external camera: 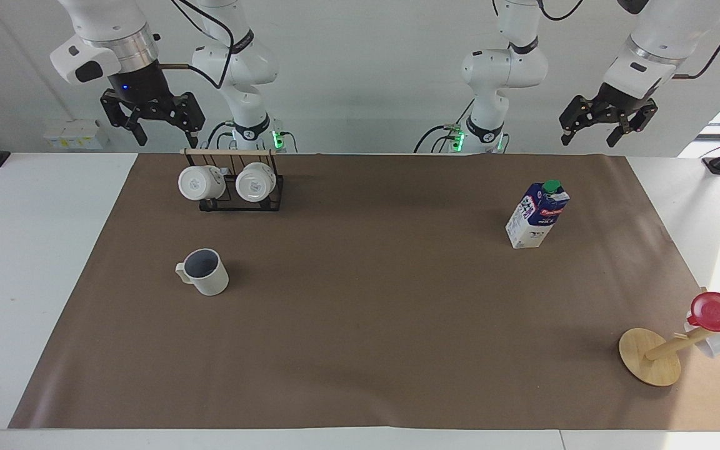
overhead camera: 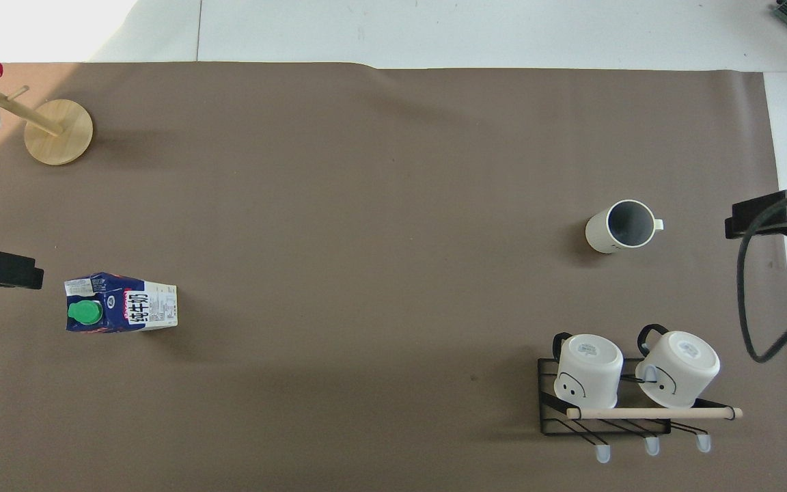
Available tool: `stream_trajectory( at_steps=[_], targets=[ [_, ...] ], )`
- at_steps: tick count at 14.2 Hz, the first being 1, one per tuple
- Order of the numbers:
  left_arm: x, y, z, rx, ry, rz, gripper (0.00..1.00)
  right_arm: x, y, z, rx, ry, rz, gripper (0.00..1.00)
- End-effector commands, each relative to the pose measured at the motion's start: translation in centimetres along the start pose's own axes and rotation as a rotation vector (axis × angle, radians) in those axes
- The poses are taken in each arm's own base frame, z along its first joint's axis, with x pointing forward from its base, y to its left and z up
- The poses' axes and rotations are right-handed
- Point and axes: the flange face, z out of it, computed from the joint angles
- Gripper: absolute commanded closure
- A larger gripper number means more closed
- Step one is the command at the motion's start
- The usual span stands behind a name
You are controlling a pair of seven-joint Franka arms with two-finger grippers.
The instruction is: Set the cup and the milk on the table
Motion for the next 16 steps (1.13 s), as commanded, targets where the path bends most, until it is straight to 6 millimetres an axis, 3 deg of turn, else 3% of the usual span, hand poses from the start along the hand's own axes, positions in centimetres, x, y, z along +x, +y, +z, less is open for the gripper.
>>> stream_trajectory(
  at_steps=[1, 16],
  targets=[
    [-0.2, -0.3, -0.7, 0.012, 0.007, -0.001, 0.00, -0.5, -0.1, -0.1, 0.014, 0.011, 0.014, 0.00],
    [-1.4, -0.7, 0.0, 0.009, -0.013, -0.008, 0.00, -0.4, 0.1, -0.1, 0.014, 0.012, 0.017, 0.00]
  ],
)
